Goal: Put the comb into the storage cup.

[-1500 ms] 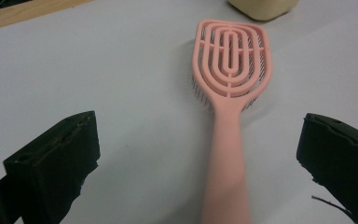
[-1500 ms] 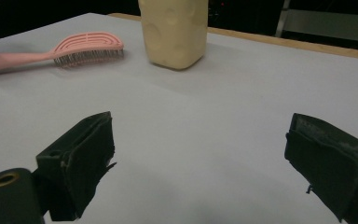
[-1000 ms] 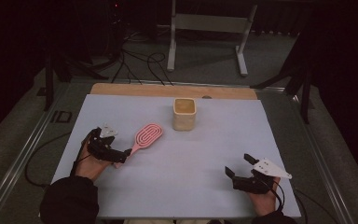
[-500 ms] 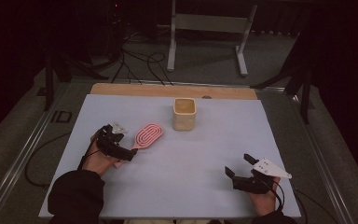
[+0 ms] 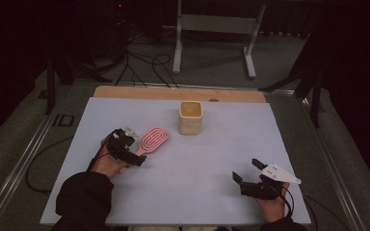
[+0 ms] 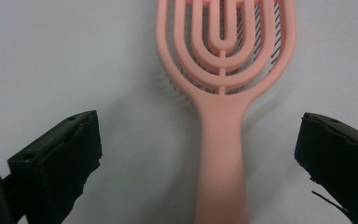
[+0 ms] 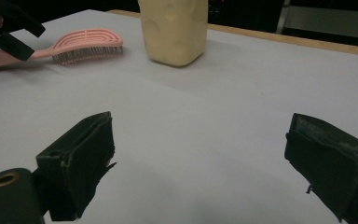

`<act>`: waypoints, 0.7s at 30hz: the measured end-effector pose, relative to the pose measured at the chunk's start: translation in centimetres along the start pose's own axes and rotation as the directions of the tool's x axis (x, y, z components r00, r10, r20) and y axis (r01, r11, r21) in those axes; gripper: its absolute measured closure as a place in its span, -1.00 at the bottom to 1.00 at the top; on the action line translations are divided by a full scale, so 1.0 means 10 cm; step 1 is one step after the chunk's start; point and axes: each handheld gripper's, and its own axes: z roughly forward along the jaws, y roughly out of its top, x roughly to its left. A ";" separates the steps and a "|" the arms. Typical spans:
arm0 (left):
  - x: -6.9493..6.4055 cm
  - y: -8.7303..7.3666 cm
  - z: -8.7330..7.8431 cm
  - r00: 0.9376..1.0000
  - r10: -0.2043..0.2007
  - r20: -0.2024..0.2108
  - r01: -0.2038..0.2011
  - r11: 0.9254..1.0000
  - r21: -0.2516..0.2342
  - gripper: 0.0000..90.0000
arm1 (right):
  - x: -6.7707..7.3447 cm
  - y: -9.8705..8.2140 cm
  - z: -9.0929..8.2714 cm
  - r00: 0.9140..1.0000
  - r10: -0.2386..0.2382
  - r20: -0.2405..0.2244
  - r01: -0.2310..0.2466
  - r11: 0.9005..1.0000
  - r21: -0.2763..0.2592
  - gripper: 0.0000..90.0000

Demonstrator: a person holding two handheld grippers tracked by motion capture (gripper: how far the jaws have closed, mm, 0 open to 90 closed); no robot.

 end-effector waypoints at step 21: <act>-0.03 0.13 0.15 0.997 -0.016 0.081 0.004 0.989 0.148 -0.29 | 0.00 0.00 0.01 1.000 0.003 0.005 -0.003 1.000 0.009 -0.82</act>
